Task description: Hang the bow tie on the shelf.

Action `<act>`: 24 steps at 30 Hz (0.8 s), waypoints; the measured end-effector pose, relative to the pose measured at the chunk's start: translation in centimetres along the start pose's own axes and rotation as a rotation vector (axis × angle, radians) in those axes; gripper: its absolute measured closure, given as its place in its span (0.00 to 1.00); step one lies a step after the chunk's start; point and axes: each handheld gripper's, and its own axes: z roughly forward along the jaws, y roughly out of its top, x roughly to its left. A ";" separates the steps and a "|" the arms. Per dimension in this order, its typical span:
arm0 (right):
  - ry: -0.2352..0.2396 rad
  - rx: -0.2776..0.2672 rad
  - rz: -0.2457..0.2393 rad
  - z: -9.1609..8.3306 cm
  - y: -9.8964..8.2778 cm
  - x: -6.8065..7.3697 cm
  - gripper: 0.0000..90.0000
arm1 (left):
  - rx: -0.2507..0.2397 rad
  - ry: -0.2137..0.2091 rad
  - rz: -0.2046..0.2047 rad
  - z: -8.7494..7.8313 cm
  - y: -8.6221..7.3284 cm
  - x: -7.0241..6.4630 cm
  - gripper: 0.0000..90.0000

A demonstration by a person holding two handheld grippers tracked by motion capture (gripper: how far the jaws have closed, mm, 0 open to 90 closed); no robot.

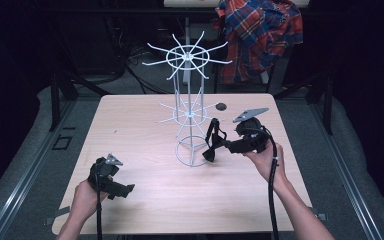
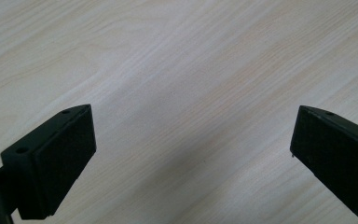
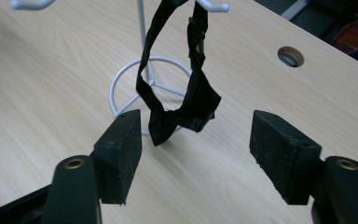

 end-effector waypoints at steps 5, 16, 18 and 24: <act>0.012 0.025 -0.011 -1.4 -0.8 0.1 0.27 | 0.001 0.001 -0.001 0.0 0.0 0.0 0.00; 0.024 0.117 -0.037 -3.3 -4.3 0.3 0.17 | 0.011 0.002 0.003 0.1 0.1 -0.1 0.00; 0.018 0.133 -0.031 -3.5 -5.0 0.3 0.17 | 0.010 0.004 0.003 0.0 0.0 -0.2 0.00; 0.020 0.174 -0.027 -3.6 -7.6 0.4 0.15 | 0.010 0.008 -0.001 0.0 0.0 -0.1 0.00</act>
